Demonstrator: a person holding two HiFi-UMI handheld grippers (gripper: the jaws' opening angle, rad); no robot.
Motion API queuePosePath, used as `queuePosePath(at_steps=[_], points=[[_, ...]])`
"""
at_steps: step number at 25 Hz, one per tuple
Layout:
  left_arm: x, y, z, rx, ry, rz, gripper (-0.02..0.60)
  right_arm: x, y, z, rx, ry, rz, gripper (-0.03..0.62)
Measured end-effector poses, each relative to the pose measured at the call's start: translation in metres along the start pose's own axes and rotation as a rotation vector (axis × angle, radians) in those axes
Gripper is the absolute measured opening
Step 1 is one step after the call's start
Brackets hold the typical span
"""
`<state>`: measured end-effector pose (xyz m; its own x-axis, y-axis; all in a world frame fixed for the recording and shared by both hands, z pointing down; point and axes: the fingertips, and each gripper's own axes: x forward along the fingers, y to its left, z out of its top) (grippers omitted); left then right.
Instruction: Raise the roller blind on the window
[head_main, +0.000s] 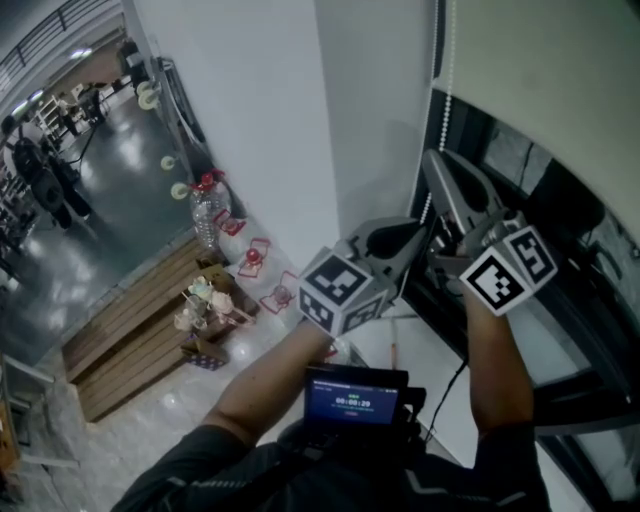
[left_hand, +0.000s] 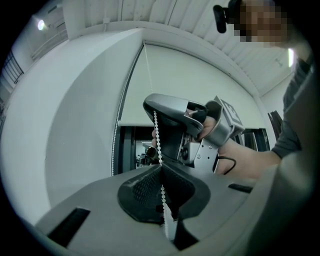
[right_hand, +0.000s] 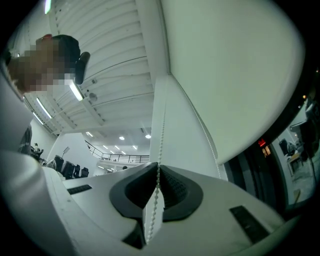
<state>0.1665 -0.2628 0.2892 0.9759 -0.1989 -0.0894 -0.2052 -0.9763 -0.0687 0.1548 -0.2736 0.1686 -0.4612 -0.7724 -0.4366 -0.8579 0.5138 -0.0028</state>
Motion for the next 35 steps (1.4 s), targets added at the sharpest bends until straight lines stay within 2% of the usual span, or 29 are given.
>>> queuePosePath(at_steps=[3, 7, 12, 18, 22, 24, 29, 32, 35], points=[[0.001, 0.000, -0.009, 0.009, 0.011, 0.013, -0.002, -0.002, 0.000, -0.014, -0.006, 0.031, -0.006, 0.008], [0.000, 0.002, -0.044, 0.011, 0.083, 0.028, -0.001, -0.011, -0.006, -0.049, 0.025, 0.088, -0.023, 0.008], [0.000, 0.007, -0.079, -0.063, 0.135, 0.037, -0.002, -0.023, -0.013, -0.082, 0.065, 0.137, -0.042, 0.008], [-0.001, 0.009, -0.083, -0.116, 0.102, 0.020, -0.002, -0.025, -0.015, -0.087, 0.073, 0.137, -0.042, 0.008], [-0.010, 0.015, -0.082, -0.138, 0.118, 0.035, 0.003, -0.027, -0.017, -0.086, 0.080, 0.132, -0.045, 0.008], [-0.023, 0.024, -0.072, -0.137, 0.107, 0.061, 0.049, -0.028, -0.015, -0.086, 0.082, 0.132, -0.044, 0.008], [-0.043, 0.046, 0.004, -0.126, -0.047, 0.114, 0.055, -0.028, -0.010, -0.086, 0.077, 0.130, -0.032, 0.008], [-0.035, 0.044, 0.058, -0.082, -0.117, 0.071, 0.055, -0.027, -0.004, -0.086, 0.073, 0.131, -0.022, 0.008], [-0.019, 0.036, 0.100, -0.052, -0.145, 0.021, 0.055, -0.027, 0.001, -0.086, 0.071, 0.132, -0.012, 0.008]])
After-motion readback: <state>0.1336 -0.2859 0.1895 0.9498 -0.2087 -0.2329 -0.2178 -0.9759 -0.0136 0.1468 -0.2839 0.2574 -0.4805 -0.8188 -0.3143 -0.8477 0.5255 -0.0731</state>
